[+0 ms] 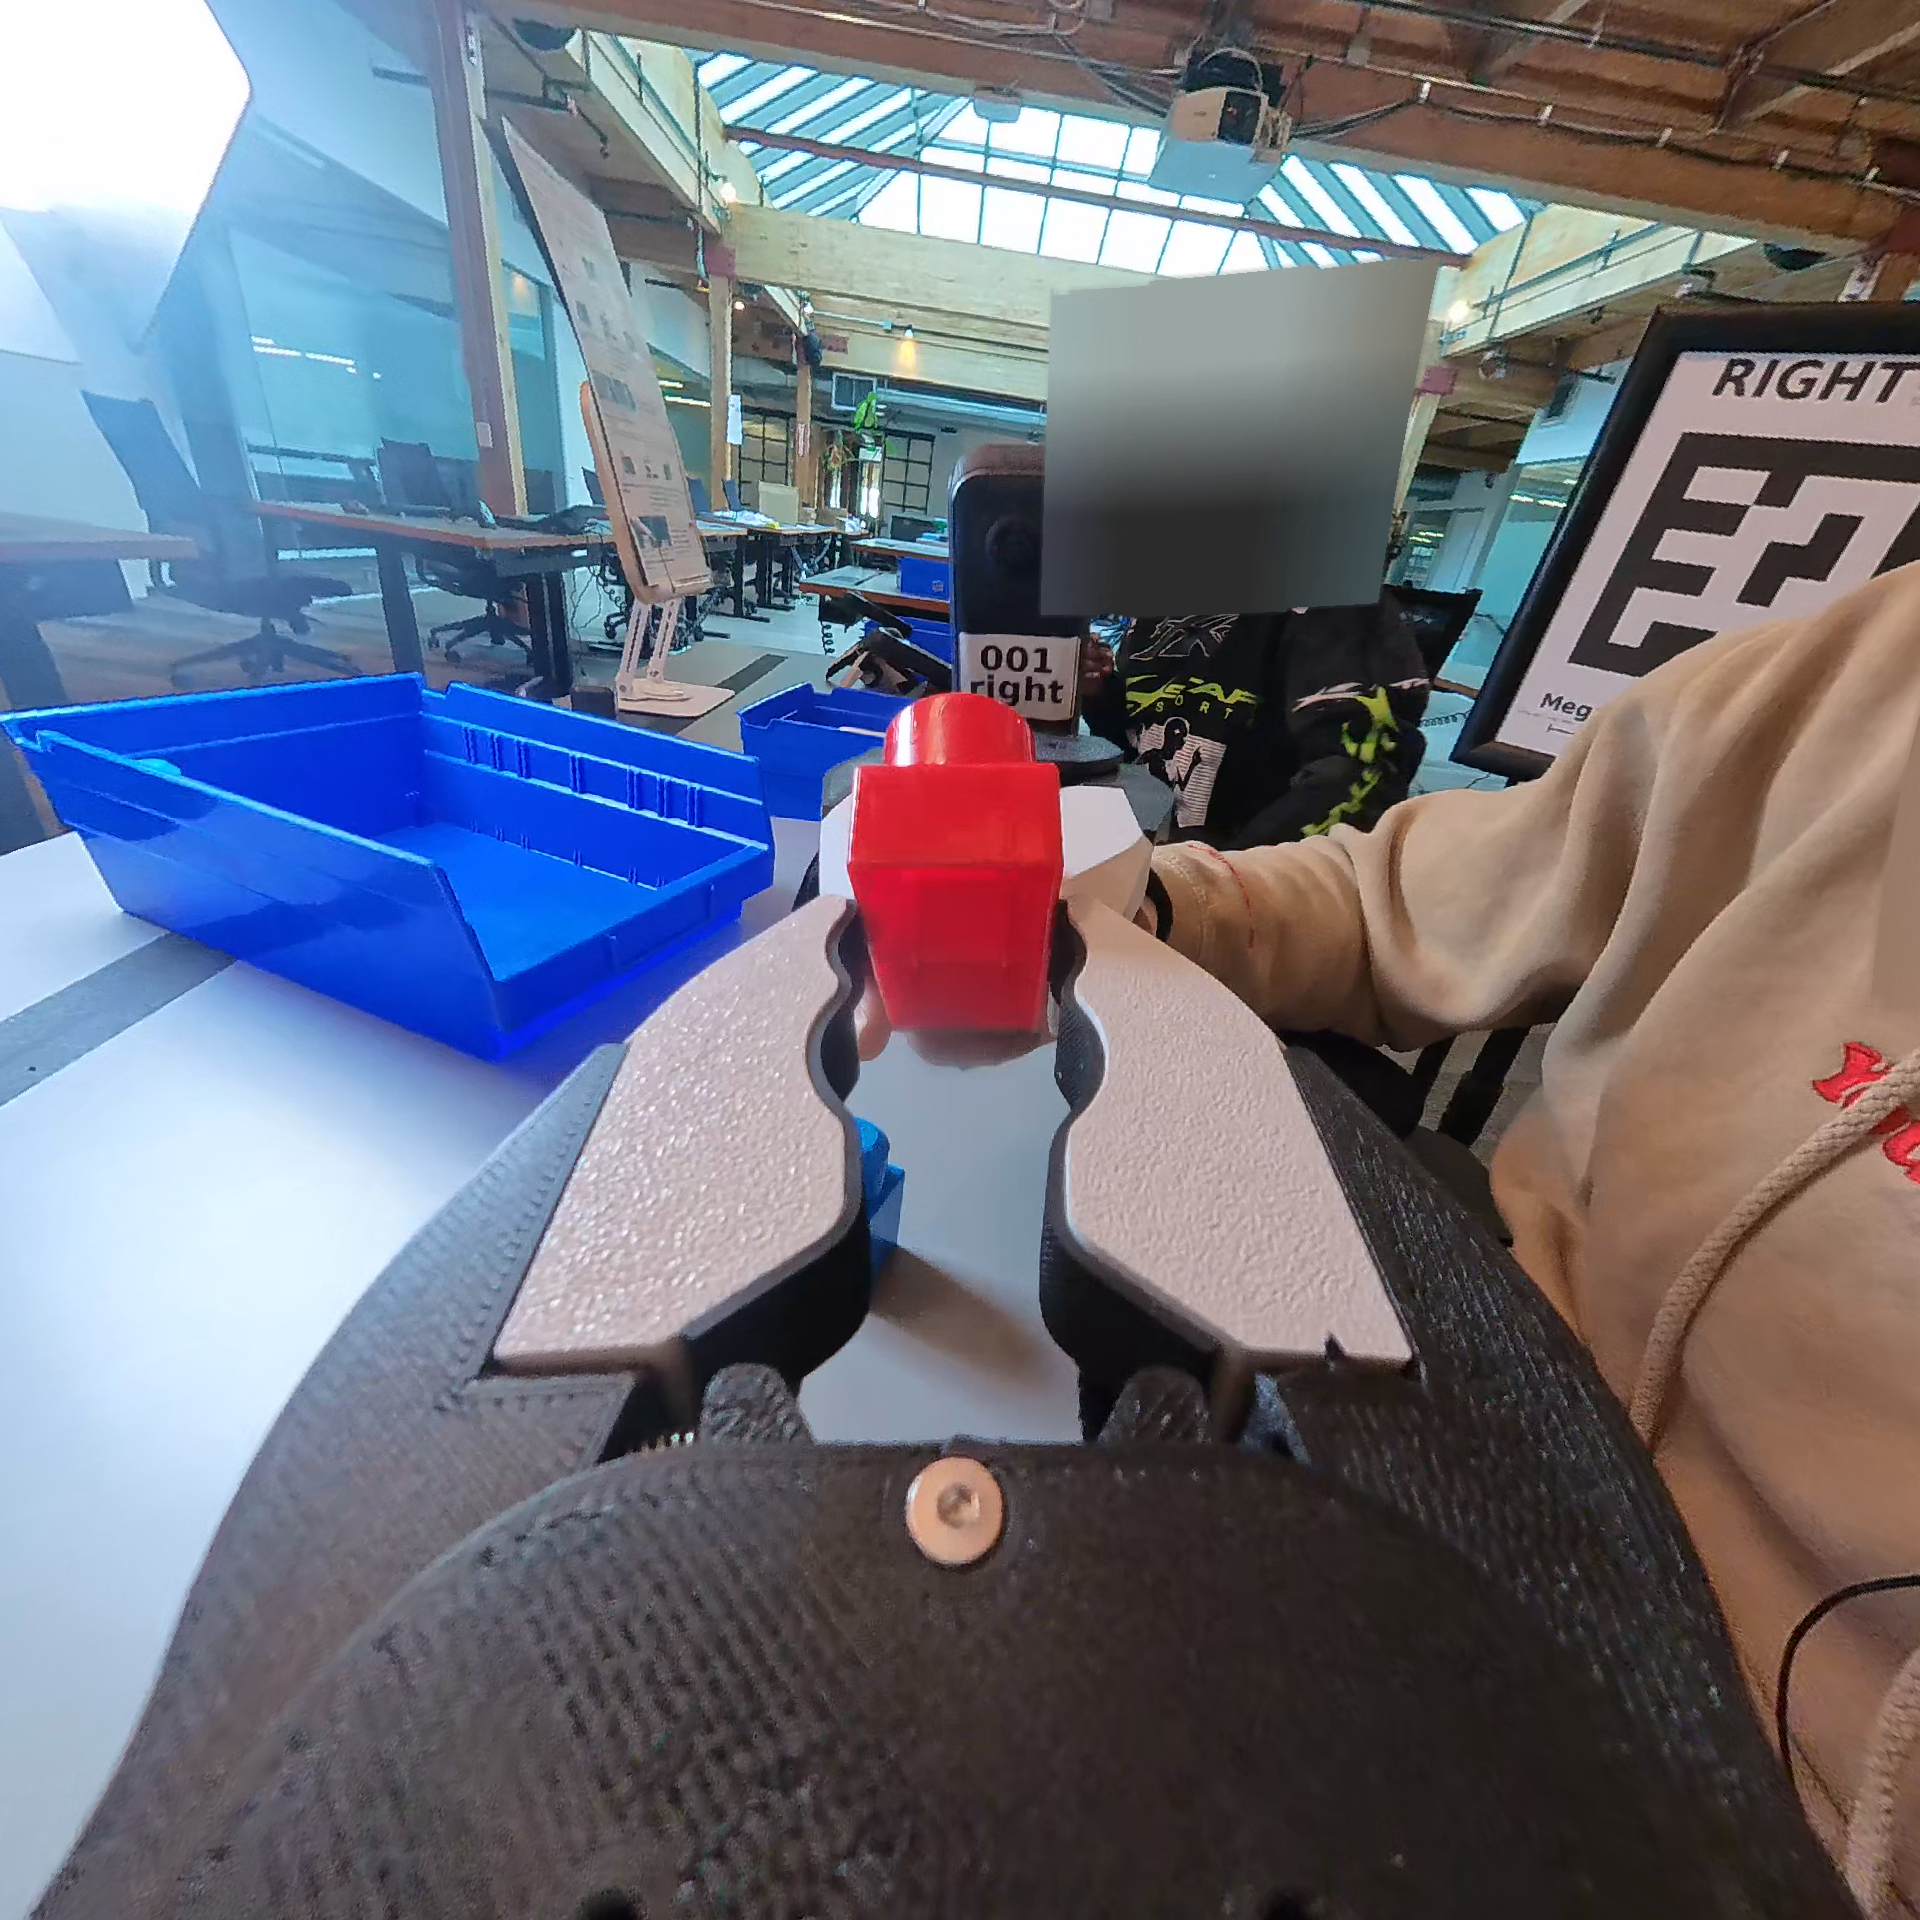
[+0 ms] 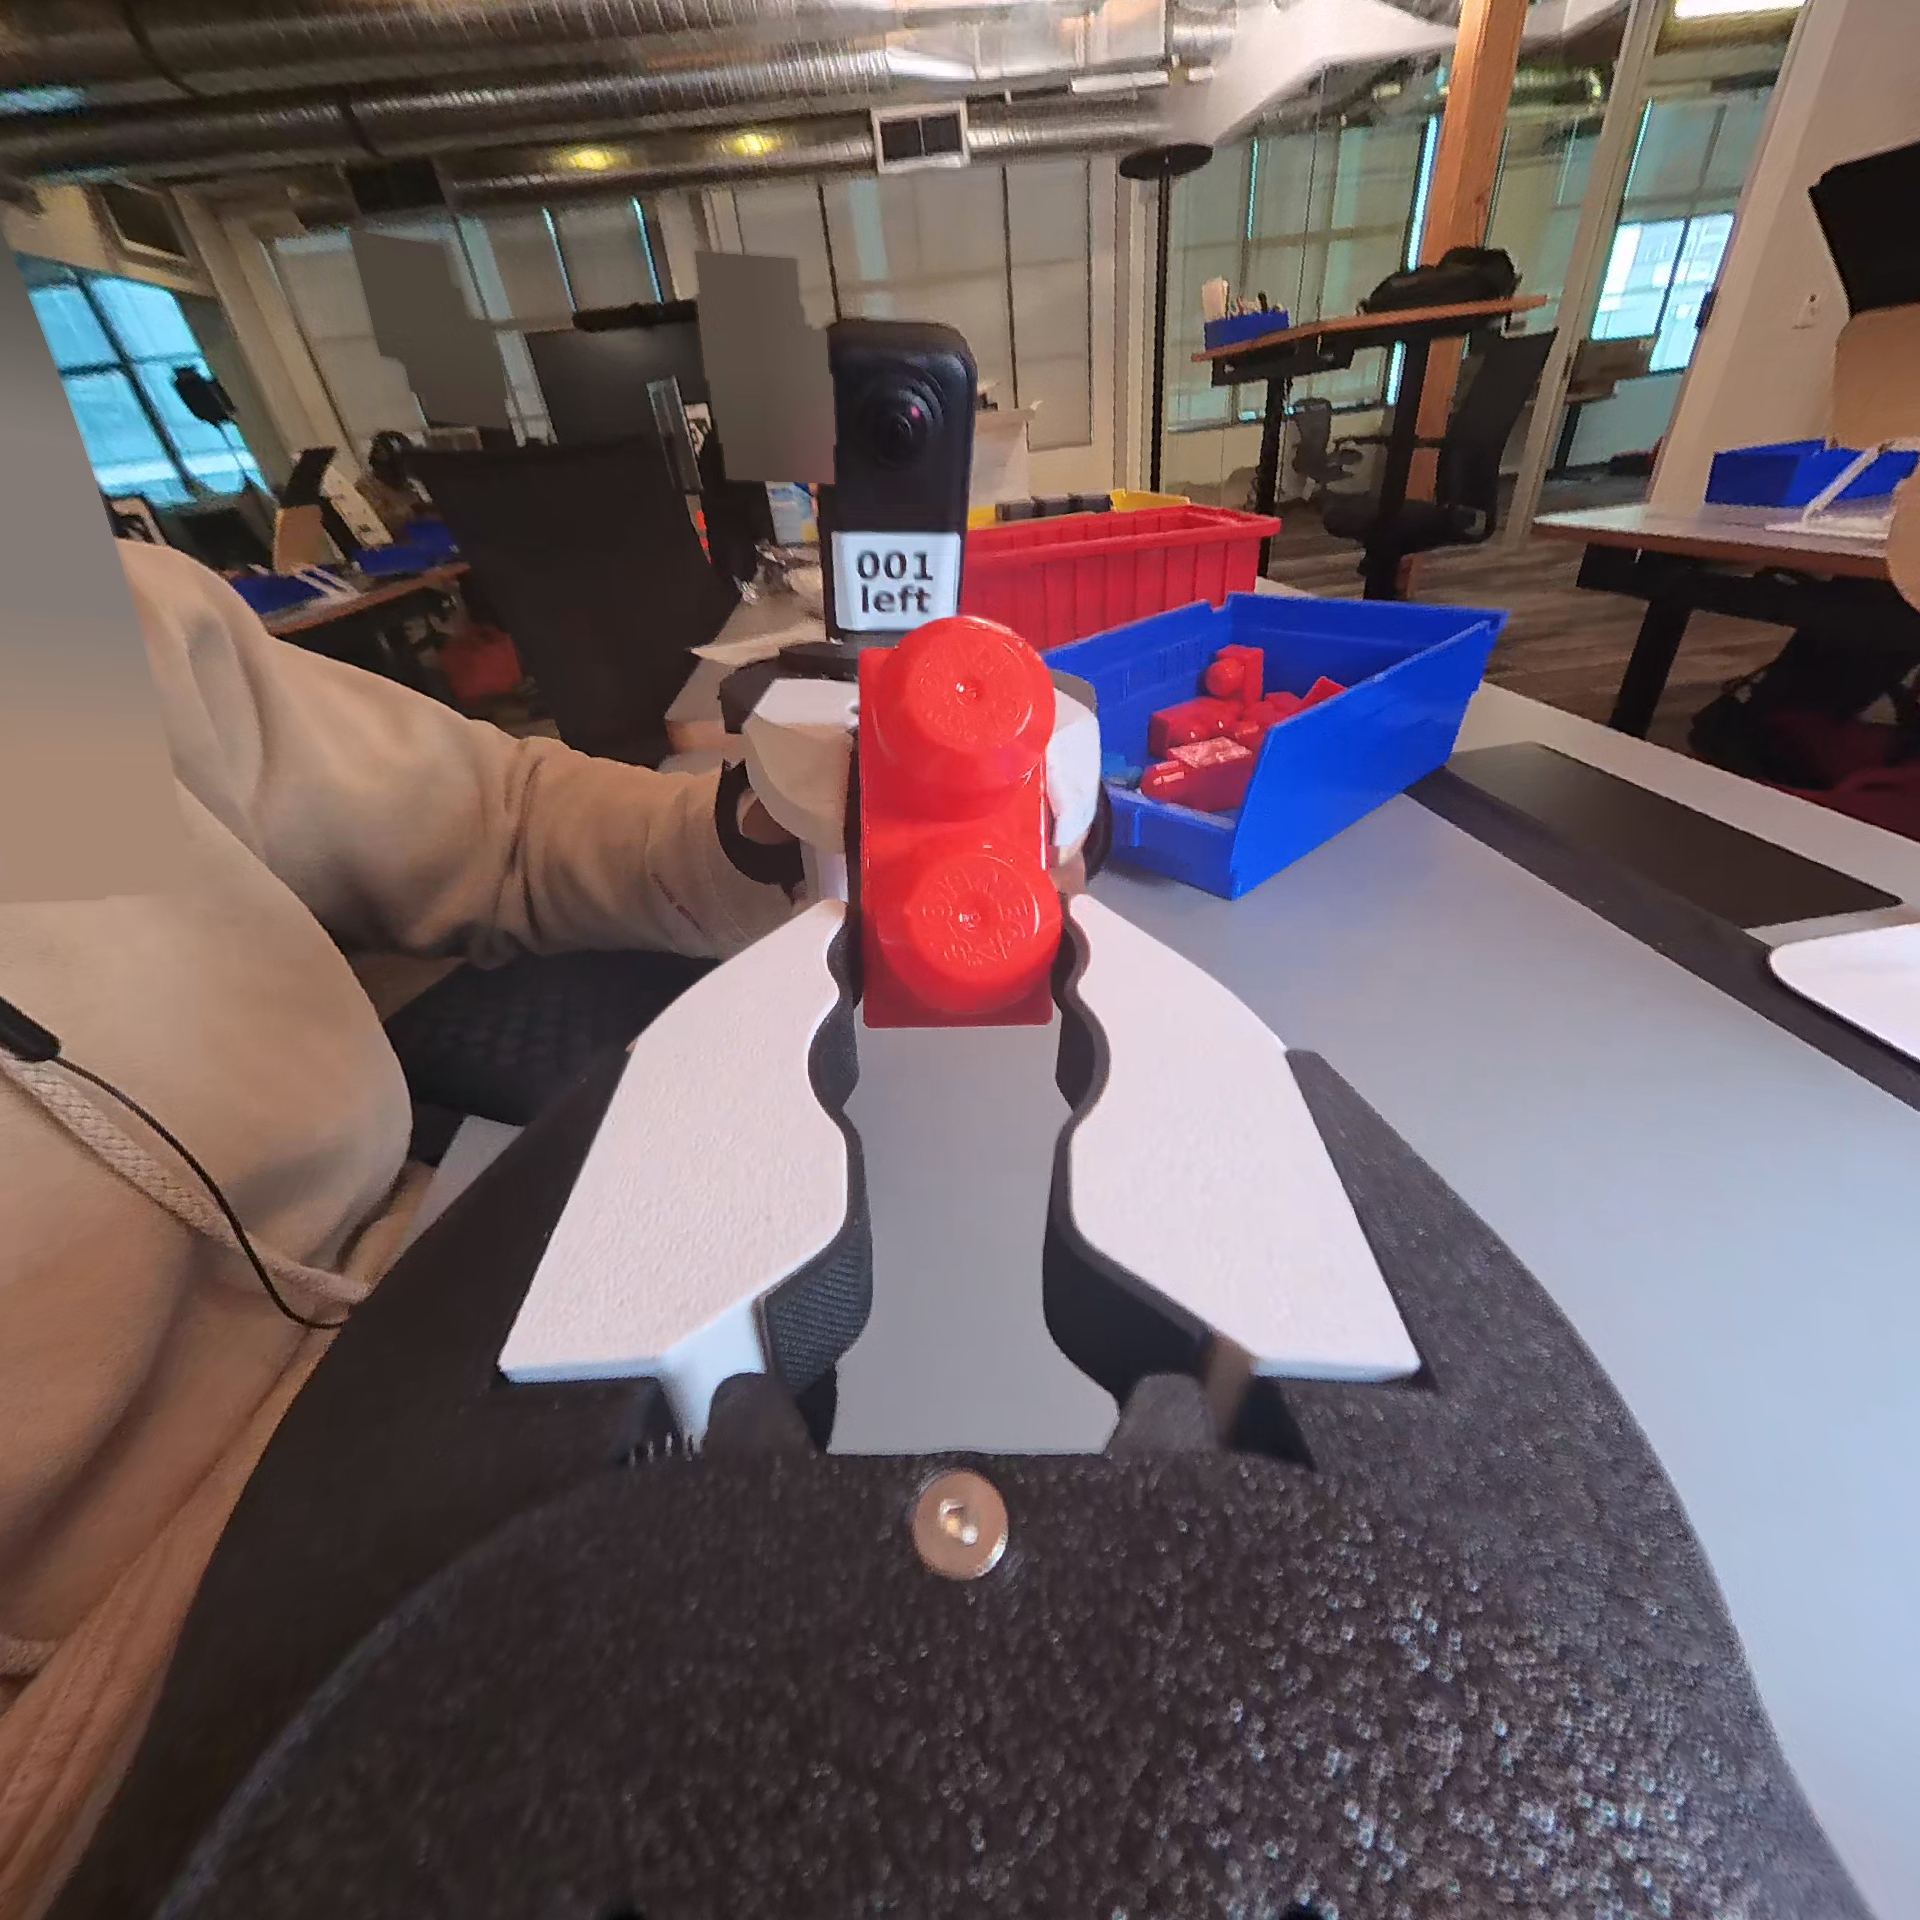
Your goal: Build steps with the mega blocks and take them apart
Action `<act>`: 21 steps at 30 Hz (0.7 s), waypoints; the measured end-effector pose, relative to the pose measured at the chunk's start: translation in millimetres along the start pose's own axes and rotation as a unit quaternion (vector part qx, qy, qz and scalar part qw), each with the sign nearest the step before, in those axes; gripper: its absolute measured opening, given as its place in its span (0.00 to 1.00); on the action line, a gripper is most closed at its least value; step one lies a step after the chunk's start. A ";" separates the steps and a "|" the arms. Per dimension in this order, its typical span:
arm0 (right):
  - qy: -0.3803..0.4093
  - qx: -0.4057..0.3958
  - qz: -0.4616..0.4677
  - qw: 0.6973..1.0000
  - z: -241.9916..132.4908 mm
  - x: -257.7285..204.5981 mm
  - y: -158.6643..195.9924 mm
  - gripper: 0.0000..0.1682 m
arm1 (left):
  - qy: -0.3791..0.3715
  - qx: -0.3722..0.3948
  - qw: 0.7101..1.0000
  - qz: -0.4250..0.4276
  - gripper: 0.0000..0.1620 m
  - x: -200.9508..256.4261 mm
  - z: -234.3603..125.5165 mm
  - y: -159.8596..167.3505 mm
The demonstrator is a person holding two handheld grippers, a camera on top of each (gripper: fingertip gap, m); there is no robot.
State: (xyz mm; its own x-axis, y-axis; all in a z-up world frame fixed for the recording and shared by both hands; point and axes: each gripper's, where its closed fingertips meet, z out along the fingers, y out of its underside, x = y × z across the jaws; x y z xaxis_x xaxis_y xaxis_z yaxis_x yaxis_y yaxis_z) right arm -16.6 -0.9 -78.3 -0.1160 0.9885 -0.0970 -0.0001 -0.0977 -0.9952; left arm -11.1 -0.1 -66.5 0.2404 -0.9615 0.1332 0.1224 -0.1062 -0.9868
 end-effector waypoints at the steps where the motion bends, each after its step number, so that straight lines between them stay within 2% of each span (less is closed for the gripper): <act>1: 0.005 -0.014 -0.001 1.000 -0.1 1.9 2.3 0.22 | -0.002 -0.004 1.000 -0.002 0.21 -1.4 -0.5 1.5; 4: 0.040 -0.105 -0.026 0.993 -9.5 15.7 15.8 0.33 | 0.000 -0.019 1.000 0.009 0.21 -4.3 -3.8 4.8; 5: 0.062 -0.151 -0.038 0.986 -16.8 24.4 24.5 0.33 | -0.006 -0.028 0.999 0.018 0.21 -8.1 -5.8 7.5; 7: 0.110 -0.266 -0.068 0.955 -37.6 43.0 51.6 0.34 | -0.016 -0.047 0.998 0.028 0.21 -16.9 -9.5 15.2; 9: 0.115 -0.377 -0.057 0.917 -58.5 46.2 84.9 0.39 | -0.021 -0.059 0.998 0.029 0.21 -23.3 -11.3 22.6; 13: 0.109 -0.482 -0.017 0.869 -70.2 43.2 132.1 0.36 | -0.023 -0.086 0.995 0.033 0.21 -30.6 -11.8 38.5; 14: 0.116 -0.501 -0.019 0.857 -70.4 45.9 141.4 0.23 | -0.022 -0.093 0.995 0.034 0.21 -31.1 -11.9 42.1; 15: 0.125 -0.509 -0.024 0.852 -69.0 49.6 145.5 0.21 | -0.021 -0.099 0.994 0.036 0.21 -31.8 -12.1 45.5; 17: 0.125 -0.466 -0.026 0.876 -58.7 51.0 130.0 0.21 | -0.022 -0.107 0.993 0.040 0.21 -33.3 -13.7 49.8; 19: 0.117 -0.355 -0.027 0.927 -46.3 49.7 86.4 0.21 | -0.020 -0.103 0.994 0.035 0.21 -34.7 -16.2 49.0; 21: 0.092 -0.202 -0.042 0.974 -39.0 40.8 31.3 0.21 | -0.012 -0.089 0.996 0.024 0.21 -33.3 -16.7 44.2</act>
State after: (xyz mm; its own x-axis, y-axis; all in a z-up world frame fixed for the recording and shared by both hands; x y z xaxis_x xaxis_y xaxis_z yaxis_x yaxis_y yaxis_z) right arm 17.4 40.9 -113.9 0.0481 0.9986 0.0215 0.3930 0.0009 -0.9195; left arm -29.7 22.9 -116.1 0.2654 -0.9604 0.0848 -0.0629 -0.1051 -0.9925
